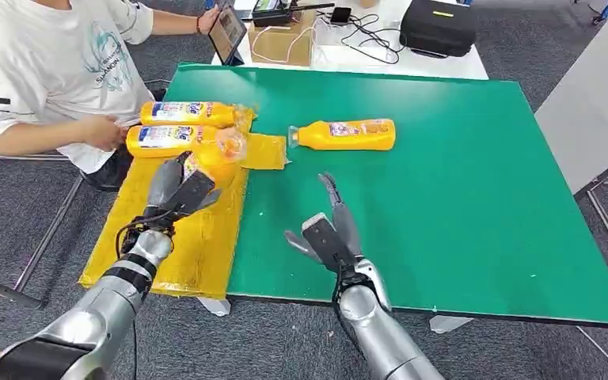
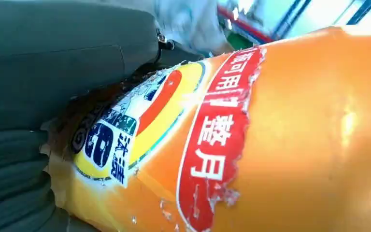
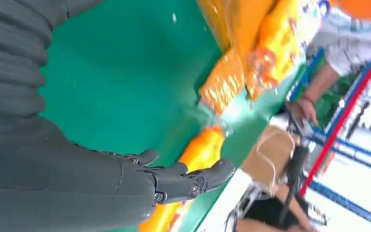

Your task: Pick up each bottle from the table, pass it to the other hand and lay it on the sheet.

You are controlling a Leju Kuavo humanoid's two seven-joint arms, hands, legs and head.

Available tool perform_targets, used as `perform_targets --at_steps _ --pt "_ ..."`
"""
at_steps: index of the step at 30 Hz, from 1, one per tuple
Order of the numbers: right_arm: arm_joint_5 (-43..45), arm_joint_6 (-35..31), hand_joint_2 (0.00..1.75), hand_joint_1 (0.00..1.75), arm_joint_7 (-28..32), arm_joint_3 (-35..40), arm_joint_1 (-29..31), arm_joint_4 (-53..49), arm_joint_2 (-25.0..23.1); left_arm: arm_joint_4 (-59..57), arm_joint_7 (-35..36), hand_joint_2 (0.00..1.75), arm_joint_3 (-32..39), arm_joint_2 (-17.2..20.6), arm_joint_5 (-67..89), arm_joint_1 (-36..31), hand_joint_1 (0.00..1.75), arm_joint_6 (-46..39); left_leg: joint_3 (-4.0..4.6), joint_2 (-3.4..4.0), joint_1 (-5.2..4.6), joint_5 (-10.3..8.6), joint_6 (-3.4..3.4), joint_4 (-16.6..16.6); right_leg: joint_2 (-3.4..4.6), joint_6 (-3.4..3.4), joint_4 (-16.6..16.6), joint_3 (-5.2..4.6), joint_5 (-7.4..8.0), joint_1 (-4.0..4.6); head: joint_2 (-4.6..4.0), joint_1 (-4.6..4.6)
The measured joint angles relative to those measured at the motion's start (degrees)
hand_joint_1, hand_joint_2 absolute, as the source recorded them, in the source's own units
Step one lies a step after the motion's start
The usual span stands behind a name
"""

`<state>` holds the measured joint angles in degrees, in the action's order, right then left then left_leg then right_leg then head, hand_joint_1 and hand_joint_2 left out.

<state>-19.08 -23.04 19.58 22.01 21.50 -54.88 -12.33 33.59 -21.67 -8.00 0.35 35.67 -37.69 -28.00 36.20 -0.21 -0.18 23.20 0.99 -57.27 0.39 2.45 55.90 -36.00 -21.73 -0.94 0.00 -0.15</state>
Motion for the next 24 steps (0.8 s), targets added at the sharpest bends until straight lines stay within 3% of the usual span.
perform_targets --at_steps 4,9,20,21,22,24 --pt "-0.1 0.9 1.75 0.0 -0.1 -1.0 -0.5 -1.9 0.7 -5.8 9.4 1.75 -3.8 2.9 13.4 -2.7 1.75 0.2 0.0 0.01 0.0 0.0 0.0 0.0 -0.01 0.01 0.0 -0.02 0.0 0.0 0.0 0.02" --pt "-0.5 2.1 1.75 0.0 -0.2 -1.1 -0.5 -3.1 0.9 -10.5 16.3 1.75 -8.1 5.8 21.6 -4.6 1.75 3.8 0.01 0.01 0.01 0.0 0.0 0.0 0.0 -0.01 0.0 -0.03 -0.01 0.02 0.02 0.0" --pt "-0.7 3.7 1.75 0.0 -0.2 -1.1 -0.5 -3.3 0.9 -14.6 17.6 1.75 -14.0 8.3 28.6 -7.0 1.75 10.6 0.02 -0.03 0.0 0.0 0.0 0.0 -0.03 -0.01 0.0 0.0 -0.01 0.0 0.0 0.02" --pt "-0.7 4.0 1.75 0.0 -0.2 -1.1 -0.4 -3.3 0.9 -14.9 17.6 1.75 -14.7 8.5 30.0 -7.3 0.28 11.8 0.02 -0.03 0.0 0.0 0.0 0.0 -0.03 -0.01 0.0 0.02 0.0 0.0 0.02 0.0" --pt "-0.7 4.2 1.75 0.0 -0.2 -1.1 -0.4 -3.3 0.9 -15.1 17.6 1.75 -15.4 8.7 31.5 -7.7 0.0 12.8 0.02 -0.03 0.01 0.0 0.0 0.0 -0.03 -0.01 0.0 0.02 0.0 0.0 0.0 0.02" --pt "-0.8 4.7 1.75 0.0 -0.2 -1.1 -0.1 -3.3 0.9 -15.6 17.7 1.75 -17.3 8.9 33.9 -8.3 0.0 14.7 0.01 -0.04 0.0 0.0 0.0 0.0 -0.03 -0.01 0.0 0.02 0.0 0.0 0.02 -0.02"
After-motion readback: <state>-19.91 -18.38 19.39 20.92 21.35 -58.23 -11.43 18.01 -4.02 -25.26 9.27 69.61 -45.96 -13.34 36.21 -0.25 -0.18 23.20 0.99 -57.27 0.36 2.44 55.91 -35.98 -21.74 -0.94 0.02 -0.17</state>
